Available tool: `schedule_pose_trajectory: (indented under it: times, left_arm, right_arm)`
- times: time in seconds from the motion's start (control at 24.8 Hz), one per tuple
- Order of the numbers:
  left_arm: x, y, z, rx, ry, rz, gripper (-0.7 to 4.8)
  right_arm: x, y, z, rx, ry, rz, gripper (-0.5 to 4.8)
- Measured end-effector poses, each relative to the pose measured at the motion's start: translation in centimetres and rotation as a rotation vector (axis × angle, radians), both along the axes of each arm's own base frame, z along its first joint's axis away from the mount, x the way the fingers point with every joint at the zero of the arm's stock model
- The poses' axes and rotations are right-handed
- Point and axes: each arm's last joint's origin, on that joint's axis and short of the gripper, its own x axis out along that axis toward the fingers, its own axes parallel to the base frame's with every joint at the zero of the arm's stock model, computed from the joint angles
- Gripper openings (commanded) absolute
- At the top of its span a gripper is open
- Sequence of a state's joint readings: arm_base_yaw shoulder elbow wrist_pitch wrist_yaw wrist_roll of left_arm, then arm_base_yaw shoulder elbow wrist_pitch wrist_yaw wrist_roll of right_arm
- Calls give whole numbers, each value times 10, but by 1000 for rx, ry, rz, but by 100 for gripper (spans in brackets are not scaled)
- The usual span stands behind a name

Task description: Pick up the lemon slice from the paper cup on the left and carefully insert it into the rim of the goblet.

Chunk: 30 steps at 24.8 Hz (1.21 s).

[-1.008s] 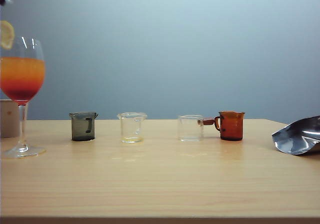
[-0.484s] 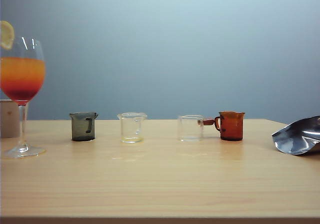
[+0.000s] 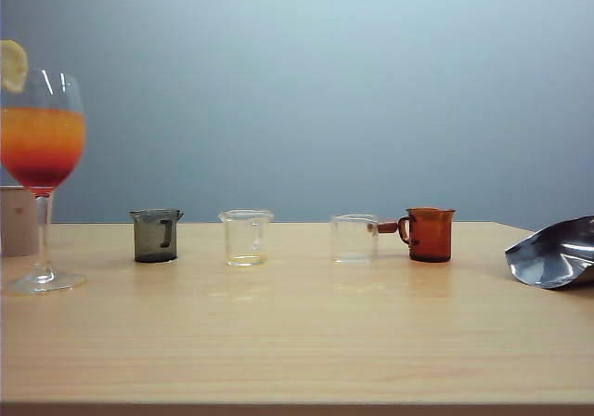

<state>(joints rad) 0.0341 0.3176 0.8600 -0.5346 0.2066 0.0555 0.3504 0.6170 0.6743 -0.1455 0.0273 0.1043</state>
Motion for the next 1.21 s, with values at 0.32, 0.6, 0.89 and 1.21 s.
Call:
schedule_pose_trajectory:
  times: [0.32,0.6,0.89,1.21]
  left_arm:
    - [-11,1,-49,-87,28,43,-6]
    - [2,3,-101,-121,22,86,-6]
    - [28,4,-143,-182,93,99,-6]
    - [49,4,-196,-182,133,103,-6]
  right_arm:
    - [-40,-18,-26,-2,-2,-99,-8]
    - [-59,-27,-78,-30,49,-162,-6]
    - [-56,-25,-124,21,82,-163,-6]
    - [-43,-18,-174,41,149,-83,-6]
